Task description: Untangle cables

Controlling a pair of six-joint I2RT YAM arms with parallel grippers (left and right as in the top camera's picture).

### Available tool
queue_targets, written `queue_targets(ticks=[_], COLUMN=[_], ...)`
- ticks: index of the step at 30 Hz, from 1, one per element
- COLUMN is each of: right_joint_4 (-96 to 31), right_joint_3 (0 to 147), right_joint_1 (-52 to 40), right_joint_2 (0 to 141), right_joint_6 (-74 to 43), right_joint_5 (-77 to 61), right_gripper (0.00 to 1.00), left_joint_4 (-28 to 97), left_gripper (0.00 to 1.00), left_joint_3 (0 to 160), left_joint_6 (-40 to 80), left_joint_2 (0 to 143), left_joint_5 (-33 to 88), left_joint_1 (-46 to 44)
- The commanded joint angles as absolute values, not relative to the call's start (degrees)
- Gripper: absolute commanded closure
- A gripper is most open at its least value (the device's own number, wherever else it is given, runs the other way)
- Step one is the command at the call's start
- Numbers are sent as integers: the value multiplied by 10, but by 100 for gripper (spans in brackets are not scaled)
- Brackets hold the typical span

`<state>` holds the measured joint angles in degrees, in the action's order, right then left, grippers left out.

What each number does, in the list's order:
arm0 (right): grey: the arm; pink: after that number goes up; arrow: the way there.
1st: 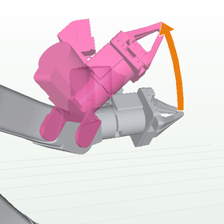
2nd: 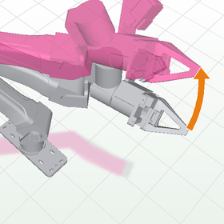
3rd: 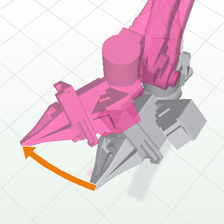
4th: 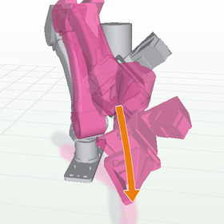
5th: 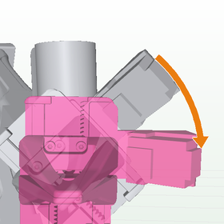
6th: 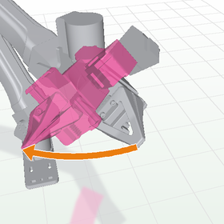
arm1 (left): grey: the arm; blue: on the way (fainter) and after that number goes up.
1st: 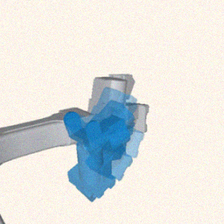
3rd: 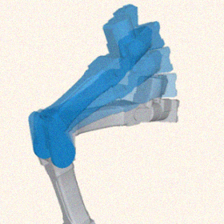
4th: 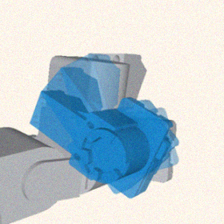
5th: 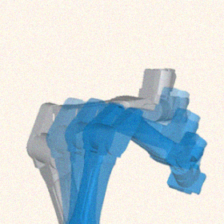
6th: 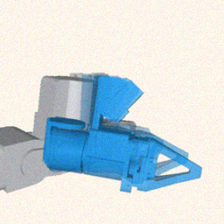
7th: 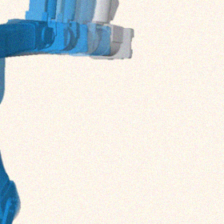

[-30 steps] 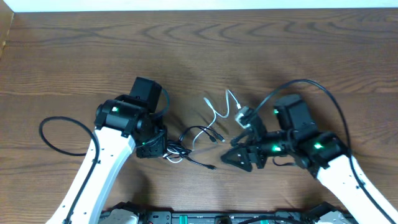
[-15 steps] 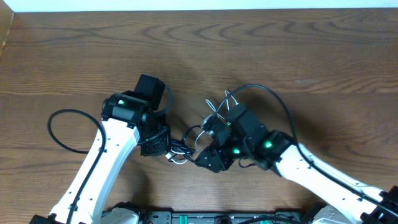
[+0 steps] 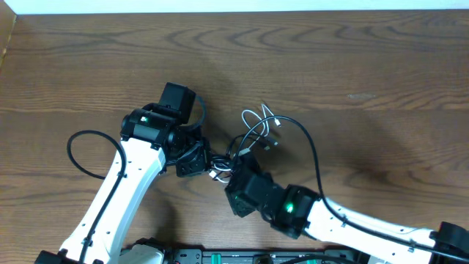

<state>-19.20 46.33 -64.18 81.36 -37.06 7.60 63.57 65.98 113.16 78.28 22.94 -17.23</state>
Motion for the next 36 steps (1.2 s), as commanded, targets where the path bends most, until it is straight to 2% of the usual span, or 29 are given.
queue_targets(ticks=[1,12,16,17,18,20,23,27,29,32,33,36], right_joint_4=[-192,-130,-117,-114,-112,-104,-100,-90,-80,-79,-79,-77], right_joint_3=[460,460,460,460,460,460,460,460,460,460,460,460], right_joint_1=[-657,-659,-660,-660,-660,-660,-660,-659,-657,-657,-657,-656], right_joint_2=[837,889,888,888,888,888,888,888,888,888,888,888], right_joint_6=[-454,-479,-475,-475,-475,-475,-475,-475,-475,-475,-475,-473], right_joint_5=[246,305,321,328,333,342,359,406,395,391,391,391], right_gripper=[39,51,61,61,60,50,41,36,44,78,81,83], left_joint_4=[637,637,637,637,637,637,638,640,639,639,639,639], left_gripper=[93,92,92,92,93,93,93,93,92,92,92,93], left_joint_3=[669,669,669,669,669,669,669,669,669,669,669,669], left_joint_6=[1143,1143,1143,1143,1143,1143,1143,1141,1141,1141,1141,1141], left_joint_2=[785,785,785,785,785,785,785,785,785,785,785,785], left_joint_5=[275,281,281,281,281,281,281,281,285,294,294,294], left_joint_1=[-169,-169,-170,-169,-169,-170,-170,-170,-170,-170,-170,-169])
